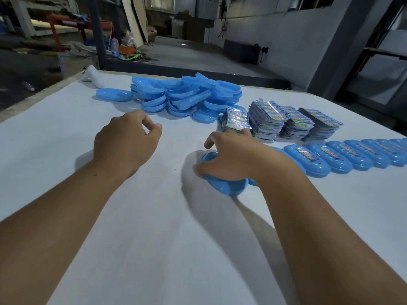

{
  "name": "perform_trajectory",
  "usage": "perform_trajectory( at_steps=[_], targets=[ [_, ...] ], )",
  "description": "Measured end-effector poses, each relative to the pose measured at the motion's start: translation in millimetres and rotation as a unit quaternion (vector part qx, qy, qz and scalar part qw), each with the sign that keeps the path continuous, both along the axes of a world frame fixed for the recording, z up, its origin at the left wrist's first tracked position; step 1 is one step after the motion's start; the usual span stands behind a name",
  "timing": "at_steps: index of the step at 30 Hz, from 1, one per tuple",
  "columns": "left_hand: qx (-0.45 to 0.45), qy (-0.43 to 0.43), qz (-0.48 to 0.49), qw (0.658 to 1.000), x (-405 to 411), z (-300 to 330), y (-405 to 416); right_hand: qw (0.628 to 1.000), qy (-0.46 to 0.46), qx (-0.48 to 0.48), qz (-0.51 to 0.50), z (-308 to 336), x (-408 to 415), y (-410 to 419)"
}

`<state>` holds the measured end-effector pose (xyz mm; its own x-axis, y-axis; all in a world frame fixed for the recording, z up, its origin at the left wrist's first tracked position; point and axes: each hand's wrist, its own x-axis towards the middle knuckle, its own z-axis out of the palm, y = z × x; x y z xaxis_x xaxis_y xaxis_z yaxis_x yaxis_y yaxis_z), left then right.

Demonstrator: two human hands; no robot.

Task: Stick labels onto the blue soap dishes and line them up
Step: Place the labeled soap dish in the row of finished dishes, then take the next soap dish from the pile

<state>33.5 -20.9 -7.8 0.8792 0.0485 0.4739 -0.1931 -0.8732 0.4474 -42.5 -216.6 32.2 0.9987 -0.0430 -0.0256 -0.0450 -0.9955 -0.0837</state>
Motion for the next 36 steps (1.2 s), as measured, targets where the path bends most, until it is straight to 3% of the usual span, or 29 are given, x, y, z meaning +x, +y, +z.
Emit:
perform_trajectory(
  at_steps=[14, 26, 31, 36],
  targets=[
    [-0.005, 0.013, -0.006, 1.0, -2, 3, 0, 0.999, 0.019, 0.021, -0.043, 0, 8, -19],
    [-0.047, 0.025, -0.019, 0.998, -3, 1, -6, 0.99, -0.104, 0.093, 0.021, -14, 21, 0],
    [-0.008, -0.009, -0.046, 0.999, 30, 8, -22, 0.98, -0.135, 0.141, 0.035, -17, 21, 5],
    [-0.013, 0.019, -0.069, 0.997, 74, 19, -43, 0.971, -0.152, 0.18, 0.036, -18, 22, 2]
  ],
)
